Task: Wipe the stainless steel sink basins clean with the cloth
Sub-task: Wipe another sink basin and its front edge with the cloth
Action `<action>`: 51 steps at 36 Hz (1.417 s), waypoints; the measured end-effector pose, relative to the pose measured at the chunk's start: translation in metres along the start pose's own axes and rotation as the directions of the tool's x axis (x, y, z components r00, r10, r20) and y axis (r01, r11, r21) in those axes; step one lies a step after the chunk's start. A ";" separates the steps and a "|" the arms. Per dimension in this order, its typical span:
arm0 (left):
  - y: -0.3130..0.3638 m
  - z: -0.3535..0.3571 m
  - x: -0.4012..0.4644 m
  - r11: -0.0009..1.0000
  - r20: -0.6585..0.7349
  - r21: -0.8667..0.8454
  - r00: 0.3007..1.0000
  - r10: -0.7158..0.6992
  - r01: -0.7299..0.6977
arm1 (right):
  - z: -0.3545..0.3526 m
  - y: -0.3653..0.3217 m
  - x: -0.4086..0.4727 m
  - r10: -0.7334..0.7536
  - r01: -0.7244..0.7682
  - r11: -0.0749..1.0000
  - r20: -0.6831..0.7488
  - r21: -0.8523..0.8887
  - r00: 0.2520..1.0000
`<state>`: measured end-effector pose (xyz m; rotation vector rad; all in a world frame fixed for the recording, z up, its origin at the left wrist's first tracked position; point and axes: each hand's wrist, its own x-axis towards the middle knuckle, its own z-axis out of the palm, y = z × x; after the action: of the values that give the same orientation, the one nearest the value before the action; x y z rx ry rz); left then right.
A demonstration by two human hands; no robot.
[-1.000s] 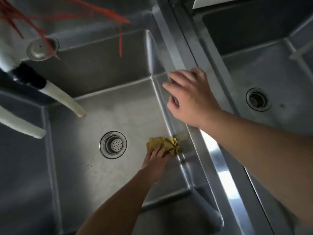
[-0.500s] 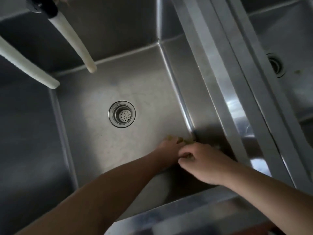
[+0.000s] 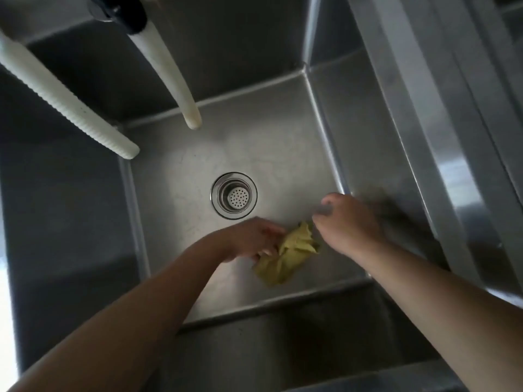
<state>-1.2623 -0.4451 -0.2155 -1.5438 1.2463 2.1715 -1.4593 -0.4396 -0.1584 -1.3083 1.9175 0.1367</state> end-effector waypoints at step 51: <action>-0.006 0.049 0.067 0.410 -0.330 0.887 0.914 0.236 0.214 | 0.012 0.032 -0.003 -0.061 0.053 0.997 0.142 0.058 0.988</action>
<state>-1.3211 -0.4259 -0.2712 -1.3997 2.0624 0.7035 -1.4791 -0.4169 -0.1753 -1.2807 1.7496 0.1452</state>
